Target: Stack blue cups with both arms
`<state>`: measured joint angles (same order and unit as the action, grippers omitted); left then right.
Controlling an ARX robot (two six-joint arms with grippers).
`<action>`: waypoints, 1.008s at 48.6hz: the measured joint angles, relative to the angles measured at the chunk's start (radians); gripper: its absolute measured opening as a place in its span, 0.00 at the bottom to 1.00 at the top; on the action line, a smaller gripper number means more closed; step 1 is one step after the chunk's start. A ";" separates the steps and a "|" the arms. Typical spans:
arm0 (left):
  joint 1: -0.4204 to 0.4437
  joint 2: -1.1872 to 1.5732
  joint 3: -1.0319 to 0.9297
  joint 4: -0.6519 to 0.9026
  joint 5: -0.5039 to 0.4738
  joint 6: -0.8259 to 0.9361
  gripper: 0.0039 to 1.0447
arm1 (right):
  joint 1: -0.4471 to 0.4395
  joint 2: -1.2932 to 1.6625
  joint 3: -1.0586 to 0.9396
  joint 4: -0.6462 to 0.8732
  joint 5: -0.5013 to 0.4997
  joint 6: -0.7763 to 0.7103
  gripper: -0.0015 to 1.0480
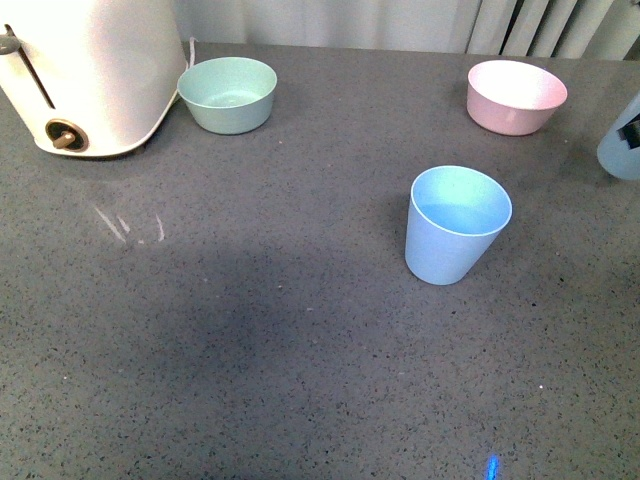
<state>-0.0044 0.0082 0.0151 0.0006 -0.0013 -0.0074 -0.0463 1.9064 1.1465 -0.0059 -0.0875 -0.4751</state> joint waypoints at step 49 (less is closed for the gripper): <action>0.000 0.000 0.000 0.000 0.000 0.000 0.92 | 0.409 -0.322 -0.114 -0.320 -0.169 -0.047 0.02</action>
<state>-0.0044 0.0082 0.0151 0.0006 -0.0017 -0.0074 0.3630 1.5845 1.0321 -0.3256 -0.2569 -0.5217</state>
